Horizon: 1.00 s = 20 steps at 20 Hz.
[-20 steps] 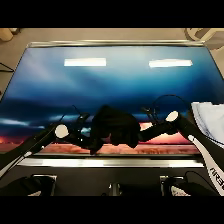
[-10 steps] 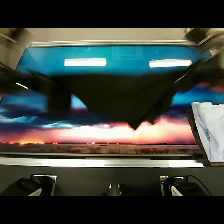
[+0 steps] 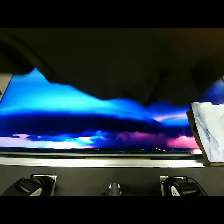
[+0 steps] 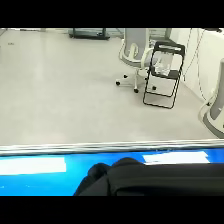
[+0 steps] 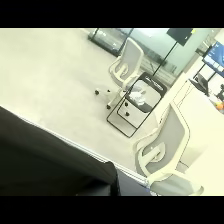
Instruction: Fold the shirts.
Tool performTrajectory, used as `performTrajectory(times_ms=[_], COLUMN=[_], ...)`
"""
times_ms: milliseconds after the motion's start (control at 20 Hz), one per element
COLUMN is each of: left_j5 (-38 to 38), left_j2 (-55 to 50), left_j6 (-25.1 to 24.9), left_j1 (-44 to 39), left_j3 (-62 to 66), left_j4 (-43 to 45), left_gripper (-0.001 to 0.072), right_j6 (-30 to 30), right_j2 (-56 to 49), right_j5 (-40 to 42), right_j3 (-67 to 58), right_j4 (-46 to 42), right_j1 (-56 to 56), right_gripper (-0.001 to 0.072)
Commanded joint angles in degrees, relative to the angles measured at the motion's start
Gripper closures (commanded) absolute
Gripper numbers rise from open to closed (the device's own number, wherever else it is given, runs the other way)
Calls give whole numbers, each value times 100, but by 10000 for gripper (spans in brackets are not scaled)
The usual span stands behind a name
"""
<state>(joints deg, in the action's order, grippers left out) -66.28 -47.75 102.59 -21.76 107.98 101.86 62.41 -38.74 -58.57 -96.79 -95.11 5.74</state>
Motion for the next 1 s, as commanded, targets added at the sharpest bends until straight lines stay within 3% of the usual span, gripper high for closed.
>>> performTrajectory(times_ms=[0,200,300,350,500,650,750,800,850,900,950], left_j5=[-531,-997,-780,-501,348,446,625,748,855,944,986], left_j2=[24,28,22,22,-46,-177,-184,-186,-184,-184,-184], left_j6=[-79,-74,-68,-70,-52,-52,-55,-55,-55,-55,-57], left_j1=[-24,-24,-24,-24,-24,-24,-22,-22,-22,-11,4], left_j3=[-225,-1893,-3121,-3812,-5396,-5764,-5764,-5761,-5761,-5759,-5759], left_j4=[13,-125,-588,-892,-1648,-2083,-2138,-2135,-2133,-2133,-2129], left_gripper=[684,683,683,683,683,683,682,683,683,682,683], right_j6=[59,57,-28,-31,227,994,1086,1058,863,450,-59], right_j2=[-50,-981,-1580,-1860,-2809,-3622,-3810,-3812,-3764,-3683,-3591], right_j5=[-243,-2345,-2551,-2232,-269,726,1220,1292,1132,723,7], right_j3=[-46,417,1399,2000,3438,3512,3512,3508,3436,3281,3049], right_j4=[22,66,422,610,992,1388,2048,2337,2492,2479,2409], right_j1=[-4,-4,-4,-4,-4,-4,-4,-4,-4,-4,-7], right_gripper=[696,695,695,695,694,695,692,573,305,184,184])
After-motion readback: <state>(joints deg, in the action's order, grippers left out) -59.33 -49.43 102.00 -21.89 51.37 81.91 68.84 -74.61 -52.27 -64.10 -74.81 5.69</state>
